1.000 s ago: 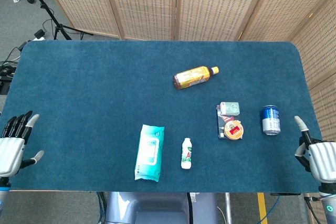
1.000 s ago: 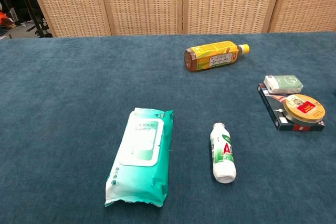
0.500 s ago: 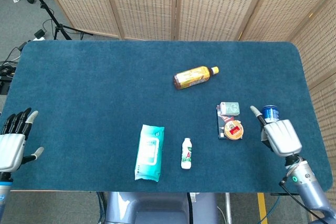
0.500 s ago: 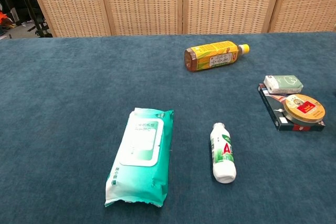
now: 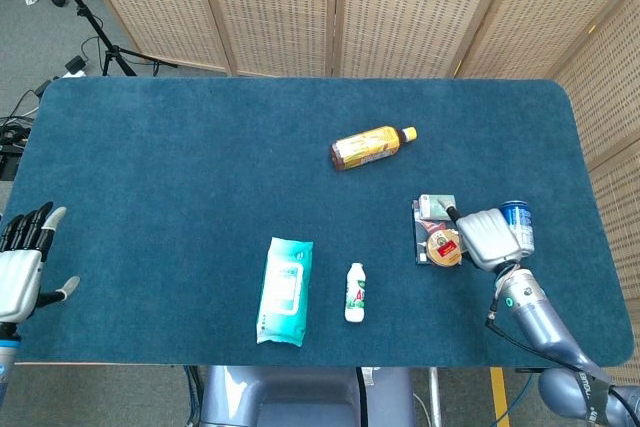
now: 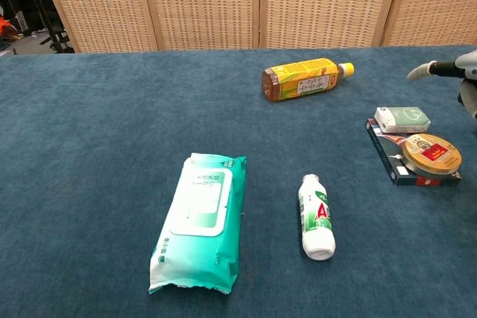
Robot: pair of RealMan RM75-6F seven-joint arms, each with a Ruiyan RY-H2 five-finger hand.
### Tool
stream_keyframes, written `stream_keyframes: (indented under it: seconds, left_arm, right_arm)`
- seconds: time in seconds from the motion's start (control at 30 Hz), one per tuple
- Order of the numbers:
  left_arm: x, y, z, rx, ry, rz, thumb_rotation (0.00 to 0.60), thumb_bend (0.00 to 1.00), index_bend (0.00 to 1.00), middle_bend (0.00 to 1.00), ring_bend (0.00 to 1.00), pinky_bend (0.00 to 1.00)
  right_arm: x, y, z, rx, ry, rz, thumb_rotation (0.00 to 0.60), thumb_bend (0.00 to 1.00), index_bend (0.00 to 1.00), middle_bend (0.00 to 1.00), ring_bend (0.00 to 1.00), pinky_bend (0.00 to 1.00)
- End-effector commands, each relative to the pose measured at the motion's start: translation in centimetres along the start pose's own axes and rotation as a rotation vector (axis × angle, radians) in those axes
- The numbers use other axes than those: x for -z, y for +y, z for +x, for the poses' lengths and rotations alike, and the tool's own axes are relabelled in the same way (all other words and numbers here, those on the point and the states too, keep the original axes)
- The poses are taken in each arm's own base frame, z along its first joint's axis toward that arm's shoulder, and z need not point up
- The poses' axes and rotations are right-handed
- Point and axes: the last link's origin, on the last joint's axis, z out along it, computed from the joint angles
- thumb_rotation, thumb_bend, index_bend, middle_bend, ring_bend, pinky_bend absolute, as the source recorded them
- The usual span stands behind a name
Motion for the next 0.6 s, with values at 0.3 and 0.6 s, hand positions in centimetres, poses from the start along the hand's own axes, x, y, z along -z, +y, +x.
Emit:
stream_keyframes:
  seconds: [0.3,0.6]
  left_arm:
    - [-0.1,-0.1,-0.1,0.005,-0.013,-0.002,0.600,0.21,0.00,0.00,0.00,0.00]
    - [-0.1,-0.2,-0.1,0.008,-0.014,0.000,0.600,0.21,0.00,0.00,0.00,0.00]
  right_arm:
    - [-2.8,-0.9,0.7,0.035,-0.133,-0.075,0.600,1.00,0.00,0.76,0.91,1.00]
    - [-3.4,-1.6,0.3,0.053,-0.195,-0.114,0.600,1.00,0.00,0.76,0.91,1.00]
